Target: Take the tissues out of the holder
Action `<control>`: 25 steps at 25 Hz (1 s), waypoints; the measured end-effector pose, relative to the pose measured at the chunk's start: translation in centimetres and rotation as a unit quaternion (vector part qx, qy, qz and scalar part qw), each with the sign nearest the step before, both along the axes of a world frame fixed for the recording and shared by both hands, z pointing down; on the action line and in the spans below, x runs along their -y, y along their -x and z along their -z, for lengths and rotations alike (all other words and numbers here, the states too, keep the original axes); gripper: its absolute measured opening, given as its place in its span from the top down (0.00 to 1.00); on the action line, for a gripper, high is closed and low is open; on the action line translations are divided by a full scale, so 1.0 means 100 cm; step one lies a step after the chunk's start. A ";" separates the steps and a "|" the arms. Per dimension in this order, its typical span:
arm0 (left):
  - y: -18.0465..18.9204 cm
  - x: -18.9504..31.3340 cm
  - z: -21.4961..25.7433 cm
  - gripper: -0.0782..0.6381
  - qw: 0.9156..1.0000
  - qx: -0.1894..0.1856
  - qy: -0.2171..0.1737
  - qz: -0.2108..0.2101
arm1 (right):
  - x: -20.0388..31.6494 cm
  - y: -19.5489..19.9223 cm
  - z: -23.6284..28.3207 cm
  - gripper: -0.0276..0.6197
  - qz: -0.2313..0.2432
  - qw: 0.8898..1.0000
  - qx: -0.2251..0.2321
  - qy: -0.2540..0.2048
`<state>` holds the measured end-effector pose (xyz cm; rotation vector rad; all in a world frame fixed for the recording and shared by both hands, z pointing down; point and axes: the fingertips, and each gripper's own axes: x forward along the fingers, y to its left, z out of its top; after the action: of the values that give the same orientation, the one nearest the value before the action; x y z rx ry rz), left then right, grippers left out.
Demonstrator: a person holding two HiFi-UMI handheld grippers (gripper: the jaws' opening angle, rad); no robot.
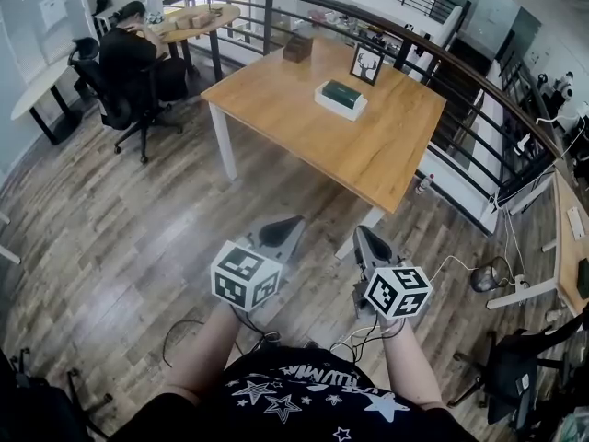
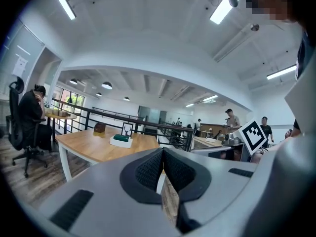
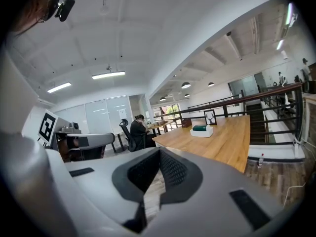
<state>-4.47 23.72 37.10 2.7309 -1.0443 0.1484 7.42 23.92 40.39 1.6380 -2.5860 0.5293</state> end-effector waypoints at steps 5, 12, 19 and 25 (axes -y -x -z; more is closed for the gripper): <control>0.015 -0.001 0.000 0.87 1.000 -0.003 0.000 -0.007 | -0.004 0.030 0.002 0.93 0.026 1.000 0.007 -0.016; 0.037 -0.007 -0.001 0.87 1.000 -0.007 0.003 -0.019 | -0.010 0.054 0.006 0.93 0.017 0.999 0.000 -0.033; 0.053 -0.010 -0.015 0.87 1.000 -0.006 0.008 -0.022 | -0.014 0.053 -0.013 0.93 -0.007 0.999 0.028 -0.017; 0.062 0.006 -0.023 0.87 1.000 0.003 0.012 0.008 | 0.016 0.056 -0.021 0.93 0.015 0.999 0.025 -0.014</control>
<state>-10.65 23.10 39.41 2.7016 -1.0576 0.1665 1.83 22.37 42.48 1.6130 -2.6603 0.5408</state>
